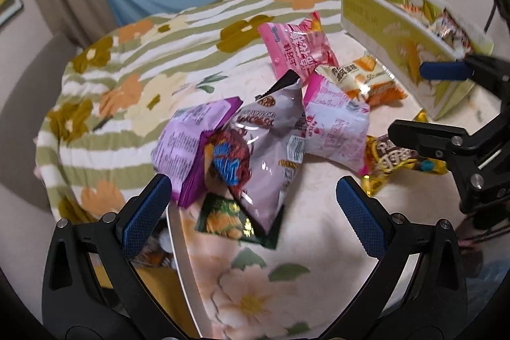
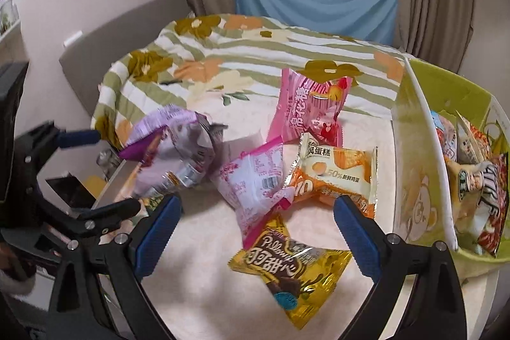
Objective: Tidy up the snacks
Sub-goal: 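Grasp the purple bag with the left gripper while the right grasps the pink bag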
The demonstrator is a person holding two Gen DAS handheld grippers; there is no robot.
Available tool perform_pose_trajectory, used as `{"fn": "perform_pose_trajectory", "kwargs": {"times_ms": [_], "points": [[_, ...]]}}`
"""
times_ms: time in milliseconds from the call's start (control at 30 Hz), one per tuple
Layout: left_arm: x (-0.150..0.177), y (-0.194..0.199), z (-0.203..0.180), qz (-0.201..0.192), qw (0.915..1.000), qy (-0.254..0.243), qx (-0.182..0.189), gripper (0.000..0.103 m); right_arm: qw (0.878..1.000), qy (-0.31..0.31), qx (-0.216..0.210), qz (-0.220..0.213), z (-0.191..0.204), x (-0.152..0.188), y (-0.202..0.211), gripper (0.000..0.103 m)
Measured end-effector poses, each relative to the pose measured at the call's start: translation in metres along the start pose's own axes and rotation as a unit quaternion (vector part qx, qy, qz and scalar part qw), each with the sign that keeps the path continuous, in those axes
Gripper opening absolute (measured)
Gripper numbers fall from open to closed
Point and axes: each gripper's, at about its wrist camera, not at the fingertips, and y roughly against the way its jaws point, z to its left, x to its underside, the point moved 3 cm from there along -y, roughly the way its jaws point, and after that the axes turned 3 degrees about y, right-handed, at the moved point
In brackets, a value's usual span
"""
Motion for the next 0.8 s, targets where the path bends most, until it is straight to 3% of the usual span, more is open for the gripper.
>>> {"fn": "perform_pose_trajectory", "kwargs": {"times_ms": [267, 433, 600, 700, 800], "points": [[-0.013, -0.047, -0.03, 0.026, 0.995, -0.08, -0.054, 0.088, 0.998, 0.054, -0.022, 0.027, -0.009, 0.005, -0.03, 0.096], [-0.019, -0.065, -0.038, 0.039, 0.9909, -0.099, -0.082, 0.088, 0.995, 0.091, -0.033, 0.033, -0.012, 0.003, -0.044, 0.096], [-0.023, -0.076, -0.042, 0.052, 0.9868, -0.111, -0.106, 0.081, 0.99, 0.122, -0.05, 0.04, -0.01, 0.003, -0.057, 0.095], [-0.026, -0.08, -0.041, 0.06, 0.9848, -0.114, -0.117, 0.065, 0.987, 0.143, -0.055, 0.044, -0.009, 0.002, -0.064, 0.092], [-0.029, -0.08, -0.04, 0.066, 0.985, -0.11, -0.115, 0.058, 0.985, 0.149, -0.067, 0.047, -0.01, -0.001, -0.07, 0.089]]}}
